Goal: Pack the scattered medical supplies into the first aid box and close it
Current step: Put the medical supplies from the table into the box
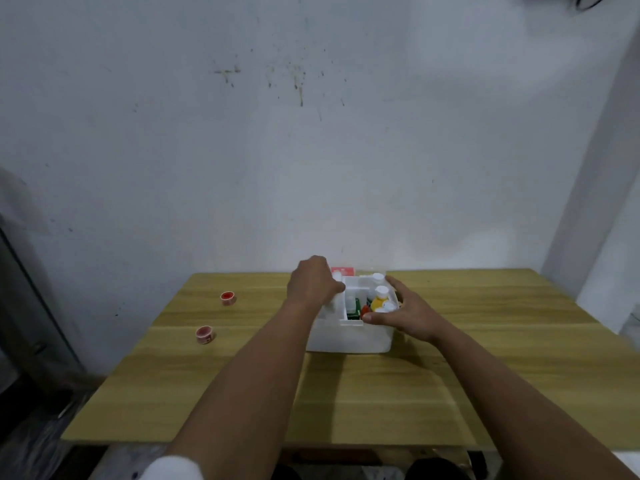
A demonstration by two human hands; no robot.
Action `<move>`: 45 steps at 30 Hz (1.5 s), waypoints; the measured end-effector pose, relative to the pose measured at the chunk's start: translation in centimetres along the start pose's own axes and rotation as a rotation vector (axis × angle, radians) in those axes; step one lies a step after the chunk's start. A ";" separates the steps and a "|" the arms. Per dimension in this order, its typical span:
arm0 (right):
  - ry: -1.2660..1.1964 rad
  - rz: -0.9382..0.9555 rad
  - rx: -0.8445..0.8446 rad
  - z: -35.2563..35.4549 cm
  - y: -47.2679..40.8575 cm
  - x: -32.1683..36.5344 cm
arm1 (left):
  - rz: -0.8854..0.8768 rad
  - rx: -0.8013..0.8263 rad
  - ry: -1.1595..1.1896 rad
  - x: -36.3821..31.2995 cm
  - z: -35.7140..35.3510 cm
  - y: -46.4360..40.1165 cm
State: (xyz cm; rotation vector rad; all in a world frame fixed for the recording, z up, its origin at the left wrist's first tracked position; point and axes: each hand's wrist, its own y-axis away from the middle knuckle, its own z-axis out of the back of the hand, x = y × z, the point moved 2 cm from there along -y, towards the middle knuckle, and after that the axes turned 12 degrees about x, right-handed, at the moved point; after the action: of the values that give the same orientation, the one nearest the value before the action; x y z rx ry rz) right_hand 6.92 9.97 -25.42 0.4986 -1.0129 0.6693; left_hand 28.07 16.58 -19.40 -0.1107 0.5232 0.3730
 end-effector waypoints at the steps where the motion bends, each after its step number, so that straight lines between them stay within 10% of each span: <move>1: 0.003 -0.003 -0.002 0.0 0.0 0.0 | 0.003 0.012 -0.057 -0.1 -0.5 0.0; 11: -0.029 0.022 -0.043 -0.2 -0.6 -1.3 | 0.166 -0.185 -0.127 8.1 4.8 1.3; 19: 0.039 0.008 -0.013 0.3 -0.7 -0.7 | 0.510 0.050 -0.268 21.9 5.9 4.7; 45: 0.046 0.052 -0.040 0.7 -1.9 -0.1 | 0.302 -0.077 -0.168 24.1 2.1 -4.4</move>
State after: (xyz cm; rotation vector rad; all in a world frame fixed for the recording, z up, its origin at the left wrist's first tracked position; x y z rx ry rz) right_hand 7.76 8.17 -25.36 0.4213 -0.9971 0.7026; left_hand 50.02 20.63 -29.79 -0.0739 0.3595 0.6915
